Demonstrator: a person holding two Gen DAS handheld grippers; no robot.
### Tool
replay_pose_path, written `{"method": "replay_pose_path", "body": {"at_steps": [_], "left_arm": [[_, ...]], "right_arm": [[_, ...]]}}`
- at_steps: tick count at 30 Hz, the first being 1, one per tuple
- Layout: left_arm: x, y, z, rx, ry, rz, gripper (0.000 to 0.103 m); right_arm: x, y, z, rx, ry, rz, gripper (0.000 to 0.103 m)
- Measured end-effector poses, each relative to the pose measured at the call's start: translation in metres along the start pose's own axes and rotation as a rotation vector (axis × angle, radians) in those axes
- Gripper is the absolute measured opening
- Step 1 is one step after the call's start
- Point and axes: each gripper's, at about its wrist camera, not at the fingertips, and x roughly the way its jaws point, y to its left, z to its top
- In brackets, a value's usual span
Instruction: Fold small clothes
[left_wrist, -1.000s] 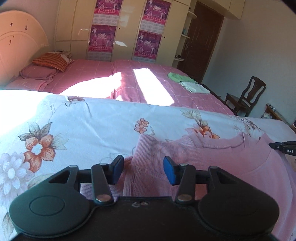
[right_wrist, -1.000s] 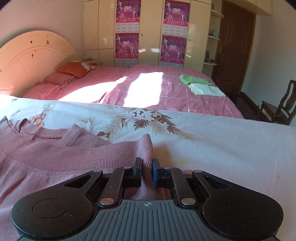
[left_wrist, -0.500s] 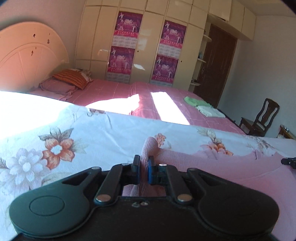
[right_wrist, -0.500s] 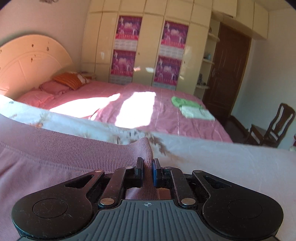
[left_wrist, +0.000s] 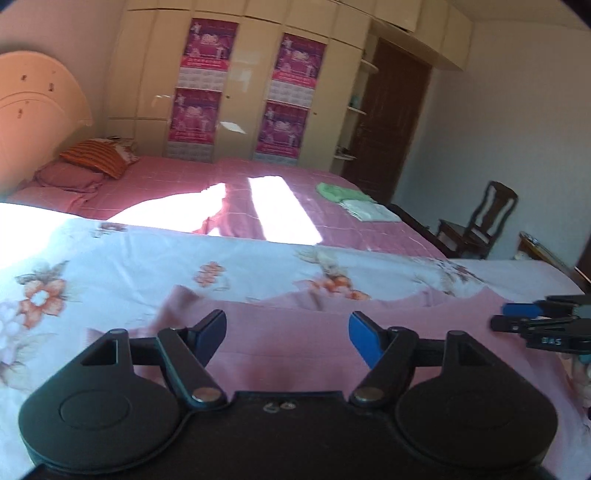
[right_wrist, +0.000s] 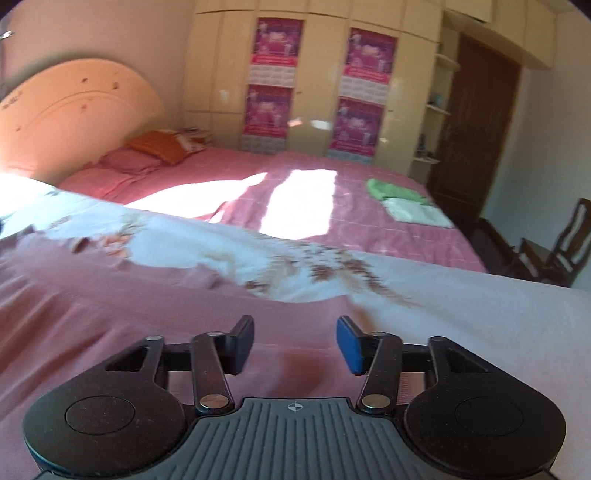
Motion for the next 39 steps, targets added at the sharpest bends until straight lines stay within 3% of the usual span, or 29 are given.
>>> {"method": "replay_pose_path", "body": {"at_steps": [2,4,6,11,14,16,17,21,25,27,28,30,33,34,36,38,39], "left_arm": [[0.022,-0.033,-0.007,0.074,0.066,-0.049,0.073],[0.041,-0.044,-0.017,0.112,0.114,-0.026,0.073],[0.039,-0.034,-0.028,0.136,0.102,0.009,0.075],[-0.001,0.036,-0.043,0.087,0.087,0.183,0.076],[-0.018,0.060,-0.047,0.041,0.066,0.157,0.075],[-0.023,0.050,-0.043,0.063,0.060,0.195,0.074],[-0.028,0.041,-0.043,0.059,0.046,0.194,0.074],[-0.051,-0.012,-0.049,0.055,-0.025,0.068,0.075],[-0.053,-0.065,-0.072,0.110,0.000,-0.026,0.075],[-0.038,-0.080,-0.090,0.192,0.095,0.016,0.077],[-0.036,-0.081,-0.099,0.221,0.083,0.030,0.078],[-0.043,-0.078,-0.097,0.203,0.088,0.044,0.076],[-0.063,-0.071,-0.093,0.196,0.032,0.070,0.076],[-0.063,-0.066,-0.094,0.197,0.050,0.088,0.076],[-0.056,-0.051,-0.100,0.181,0.116,0.141,0.079],[-0.062,-0.028,-0.105,0.089,0.105,0.109,0.079],[-0.069,-0.021,-0.103,0.070,0.111,0.133,0.079]], "right_arm": [[0.011,0.035,0.002,-0.034,0.019,0.074,0.037],[0.020,0.058,0.000,-0.053,0.038,0.088,0.037],[0.025,0.061,-0.004,-0.070,0.051,0.073,0.038],[0.017,-0.020,-0.022,0.050,0.087,-0.073,0.038],[0.007,-0.048,-0.034,0.072,0.112,-0.099,0.039],[-0.003,-0.043,-0.028,0.090,0.108,-0.102,0.039],[-0.014,-0.036,-0.025,0.101,0.070,-0.087,0.039],[-0.057,0.025,-0.023,0.047,-0.051,0.032,0.039],[-0.069,0.077,-0.046,-0.041,-0.050,0.085,0.039],[-0.064,0.088,-0.060,-0.058,0.002,0.098,0.039],[-0.059,0.091,-0.067,-0.078,0.037,0.076,0.039],[-0.063,0.088,-0.074,-0.069,0.029,0.060,0.039],[-0.090,0.073,-0.070,0.002,-0.038,0.057,0.039],[-0.092,0.069,-0.071,0.006,-0.028,0.035,0.039],[-0.074,0.059,-0.081,0.004,0.113,-0.035,0.039],[-0.075,0.042,-0.089,0.083,0.111,0.009,0.039],[-0.083,0.035,-0.088,0.116,0.123,0.009,0.039]]}}
